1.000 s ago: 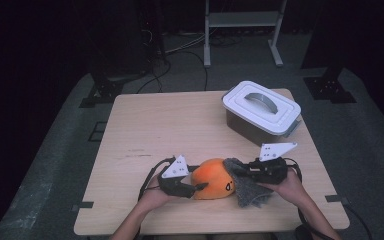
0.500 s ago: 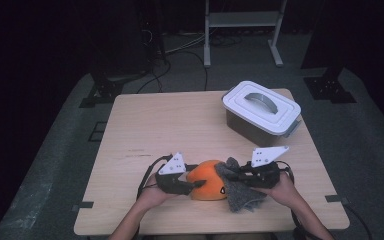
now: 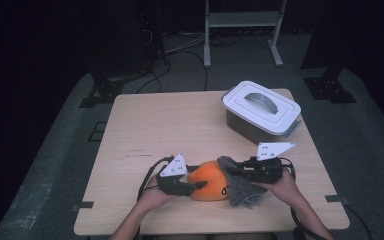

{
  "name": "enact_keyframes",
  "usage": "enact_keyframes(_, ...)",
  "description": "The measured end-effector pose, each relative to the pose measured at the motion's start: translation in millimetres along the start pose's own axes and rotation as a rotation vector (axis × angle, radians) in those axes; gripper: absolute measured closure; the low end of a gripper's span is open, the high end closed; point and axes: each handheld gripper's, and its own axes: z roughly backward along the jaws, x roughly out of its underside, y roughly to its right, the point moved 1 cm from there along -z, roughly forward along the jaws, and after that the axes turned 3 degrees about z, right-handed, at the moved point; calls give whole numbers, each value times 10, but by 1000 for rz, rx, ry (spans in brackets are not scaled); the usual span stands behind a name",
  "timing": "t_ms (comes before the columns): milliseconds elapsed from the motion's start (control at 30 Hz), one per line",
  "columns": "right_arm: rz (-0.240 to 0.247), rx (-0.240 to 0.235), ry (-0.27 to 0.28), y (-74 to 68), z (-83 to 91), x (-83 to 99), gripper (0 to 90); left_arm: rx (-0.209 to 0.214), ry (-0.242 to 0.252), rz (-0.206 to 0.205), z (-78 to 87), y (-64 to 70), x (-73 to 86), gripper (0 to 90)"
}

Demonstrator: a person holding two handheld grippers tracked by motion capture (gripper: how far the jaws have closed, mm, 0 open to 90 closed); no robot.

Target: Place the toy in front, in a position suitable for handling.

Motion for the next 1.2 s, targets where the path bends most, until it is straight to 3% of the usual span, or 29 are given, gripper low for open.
enact_keyframes(33,4,0,-7,5,-33,22,789,-7,5,6,10,-7,6,457)
enact_keyframes(100,-34,-11,5,52,-25,78,789,-23,26,32,31,-38,13,465)
enact_keyframes(133,-37,8,-12,82,-11,110,789,-26,41,50,44,-57,12,467)
enact_keyframes(267,-74,47,-78,167,15,270,788,-45,54,38,66,-68,11,469)
enact_keyframes(433,-52,12,39,76,40,65,787,-19,56,-21,27,12,-8,468)
enact_keyframes(500,-26,-1,22,27,-21,22,786,-3,50,-19,37,10,-15,443)
enact_keyframes(567,-24,-13,1,7,-81,70,786,24,46,18,54,-23,-11,364)
enact_keyframes(667,-11,-8,-31,6,-58,119,786,25,24,114,42,-87,-2,186)
enact_keyframes(733,-23,-10,-39,16,-24,131,785,47,28,118,25,-95,16,232)
enact_keyframes(833,8,0,-29,-10,5,10,785,29,34,50,10,-38,-4,392)
enact_keyframes(933,50,-19,-5,-61,-36,-151,785,3,36,-10,-4,22,-24,450)
enact_keyframes(1000,71,-18,-16,-83,-92,-183,785,-19,29,-24,23,17,-19,468)
enact_keyframes(1200,9,-19,-63,4,-17,56,788,7,31,-16,42,-2,9,482)
